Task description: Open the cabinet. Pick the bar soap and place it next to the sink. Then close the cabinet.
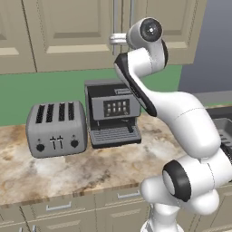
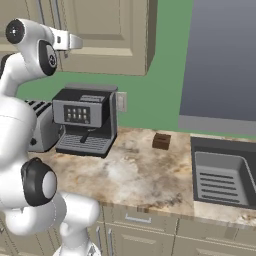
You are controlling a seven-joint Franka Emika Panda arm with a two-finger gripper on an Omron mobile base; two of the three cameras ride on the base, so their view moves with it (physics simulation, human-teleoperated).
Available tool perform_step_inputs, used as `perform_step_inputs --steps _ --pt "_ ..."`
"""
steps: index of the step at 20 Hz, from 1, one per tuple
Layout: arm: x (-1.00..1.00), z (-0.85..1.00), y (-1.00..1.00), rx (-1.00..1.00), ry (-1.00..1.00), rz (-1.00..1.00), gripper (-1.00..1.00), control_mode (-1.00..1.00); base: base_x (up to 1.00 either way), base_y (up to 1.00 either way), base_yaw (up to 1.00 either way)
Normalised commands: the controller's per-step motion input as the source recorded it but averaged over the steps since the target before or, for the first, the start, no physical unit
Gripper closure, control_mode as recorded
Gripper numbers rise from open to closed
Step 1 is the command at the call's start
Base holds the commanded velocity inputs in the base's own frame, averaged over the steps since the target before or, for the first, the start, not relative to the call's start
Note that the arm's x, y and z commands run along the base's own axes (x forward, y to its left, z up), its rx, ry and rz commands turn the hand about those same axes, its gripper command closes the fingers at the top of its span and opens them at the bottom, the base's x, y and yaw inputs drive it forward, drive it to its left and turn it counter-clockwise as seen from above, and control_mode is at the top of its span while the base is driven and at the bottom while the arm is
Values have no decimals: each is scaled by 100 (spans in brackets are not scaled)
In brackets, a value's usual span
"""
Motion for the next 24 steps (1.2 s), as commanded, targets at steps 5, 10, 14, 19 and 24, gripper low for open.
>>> perform_step_inputs --steps 5,10,14,19,24 --pt "0 0 -50 0 0 0 100 -100 0 0 0" --pt "0 0 -76 0 0 0 100 -100 0 0 0" --pt "-25 0 -83 3 0 0 100 -100 0 0 0" --pt "-49 0 -81 7 0 0 100 -100 0 0 0" --pt "-63 0 -87 8 0 0 100 -100 0 0 0"
